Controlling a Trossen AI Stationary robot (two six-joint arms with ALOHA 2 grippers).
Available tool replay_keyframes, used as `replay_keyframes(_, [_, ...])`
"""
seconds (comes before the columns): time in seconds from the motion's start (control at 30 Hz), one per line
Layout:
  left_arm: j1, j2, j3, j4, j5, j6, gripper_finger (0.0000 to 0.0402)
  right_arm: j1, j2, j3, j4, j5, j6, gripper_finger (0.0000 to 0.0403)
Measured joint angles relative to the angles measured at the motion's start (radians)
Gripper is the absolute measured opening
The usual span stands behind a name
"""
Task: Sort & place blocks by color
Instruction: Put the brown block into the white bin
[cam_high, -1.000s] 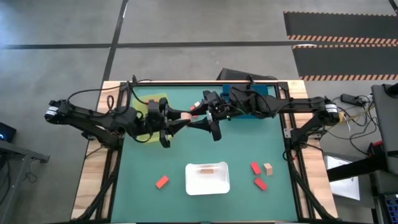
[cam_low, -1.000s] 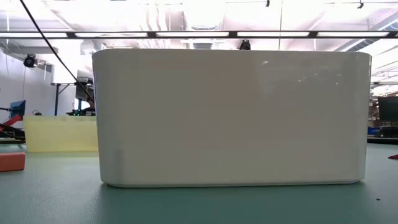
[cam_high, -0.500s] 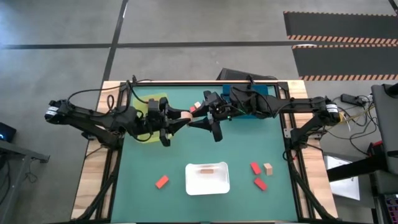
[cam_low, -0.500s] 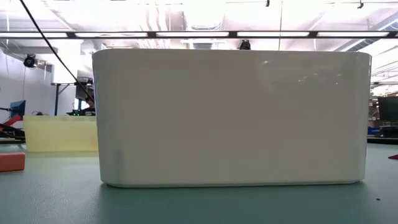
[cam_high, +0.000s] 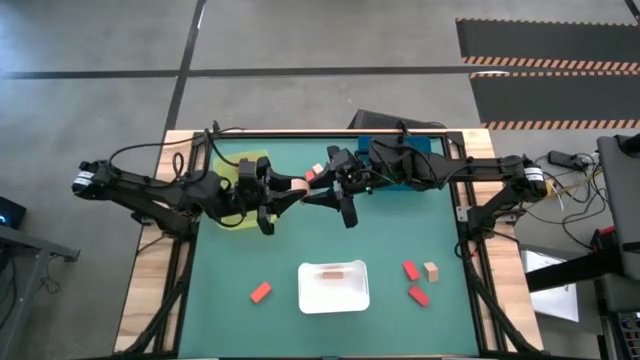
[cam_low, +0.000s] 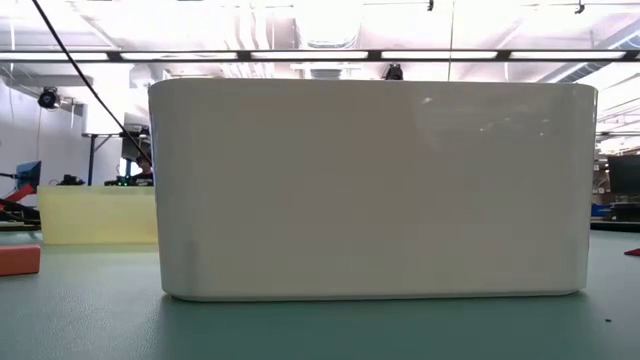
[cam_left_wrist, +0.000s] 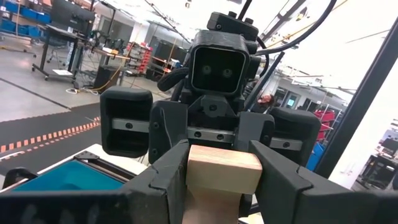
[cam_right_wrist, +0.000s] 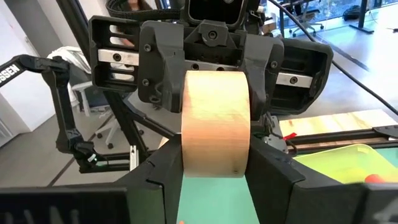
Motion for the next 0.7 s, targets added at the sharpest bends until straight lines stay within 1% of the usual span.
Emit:
replay_keyframes(0.07, [0.000, 0.000, 0.000, 0.000, 0.000, 0.002, 0.0131, 0.000, 0.000, 0.000, 0.000, 0.000, -0.006, 0.0126])
replay_keyframes(0.2, [0.000, 0.000, 0.000, -0.001, 0.000, 0.006, 0.0131, 0.000, 0.000, 0.000, 0.000, 0.000, -0.009, 0.0125])
replay_keyframes(0.3, [0.000, 0.000, 0.000, -0.011, 0.001, -0.006, 0.0141, 0.000, 0.000, 0.000, -0.013, 0.000, -0.006, 0.0125])
replay_keyframes(0.5, [0.000, 0.001, 0.000, -0.028, 0.011, -0.008, 0.0200, -0.002, -0.006, 0.001, -0.071, 0.000, 0.003, 0.0125])
replay_keyframes(0.6, [-0.001, -0.015, 0.000, -0.074, 0.012, -0.029, 0.0230, -0.004, -0.016, 0.001, -0.114, 0.001, 0.016, 0.0125])
replay_keyframes(0.7, [-0.002, -0.040, 0.000, -0.136, 0.013, -0.029, 0.0250, -0.006, -0.033, 0.001, -0.192, 0.003, 0.045, 0.0125])
